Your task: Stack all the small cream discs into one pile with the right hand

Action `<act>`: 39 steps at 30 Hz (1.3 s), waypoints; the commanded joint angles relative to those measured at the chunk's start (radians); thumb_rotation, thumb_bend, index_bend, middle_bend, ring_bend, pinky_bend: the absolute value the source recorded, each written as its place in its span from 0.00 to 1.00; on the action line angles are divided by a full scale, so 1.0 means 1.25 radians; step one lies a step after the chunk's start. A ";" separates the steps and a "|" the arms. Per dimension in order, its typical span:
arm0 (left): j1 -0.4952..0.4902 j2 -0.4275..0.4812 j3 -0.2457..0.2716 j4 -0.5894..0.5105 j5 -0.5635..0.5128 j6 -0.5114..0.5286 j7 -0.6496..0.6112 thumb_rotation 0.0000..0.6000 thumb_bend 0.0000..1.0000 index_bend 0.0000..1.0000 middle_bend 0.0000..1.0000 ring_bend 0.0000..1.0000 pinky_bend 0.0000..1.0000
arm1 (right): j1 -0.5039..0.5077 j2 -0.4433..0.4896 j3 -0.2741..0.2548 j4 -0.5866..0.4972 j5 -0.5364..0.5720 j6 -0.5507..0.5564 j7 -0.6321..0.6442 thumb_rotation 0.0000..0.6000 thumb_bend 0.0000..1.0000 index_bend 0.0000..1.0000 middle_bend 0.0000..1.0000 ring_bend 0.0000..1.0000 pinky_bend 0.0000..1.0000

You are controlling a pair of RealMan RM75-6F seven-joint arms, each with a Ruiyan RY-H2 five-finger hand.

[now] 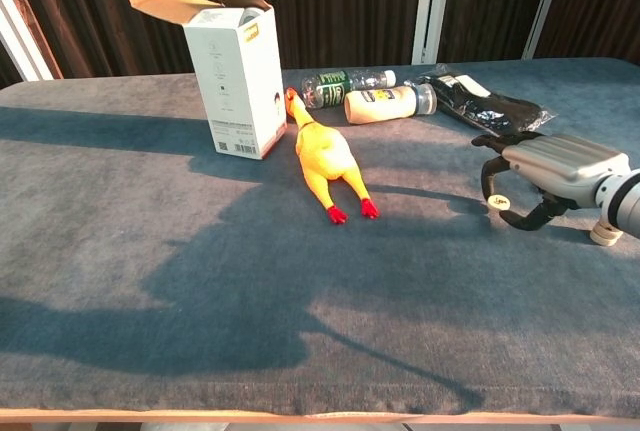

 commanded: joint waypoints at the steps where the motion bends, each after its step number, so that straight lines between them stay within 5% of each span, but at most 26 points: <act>1: 0.000 0.000 0.000 0.000 0.000 0.000 0.000 1.00 0.53 0.00 0.00 0.00 0.05 | -0.022 0.033 -0.018 -0.041 -0.038 0.046 0.020 1.00 0.54 0.60 0.00 0.00 0.00; 15: 0.001 -0.002 0.002 -0.004 0.001 0.000 0.010 1.00 0.53 0.00 0.00 0.00 0.05 | -0.128 0.190 -0.121 -0.129 -0.162 0.177 0.099 1.00 0.54 0.62 0.00 0.00 0.00; 39: 0.001 -0.001 0.002 -0.006 0.001 0.001 0.008 1.00 0.53 0.00 0.00 0.00 0.05 | -0.148 0.168 -0.099 -0.028 -0.138 0.135 0.155 1.00 0.54 0.62 0.00 0.00 0.00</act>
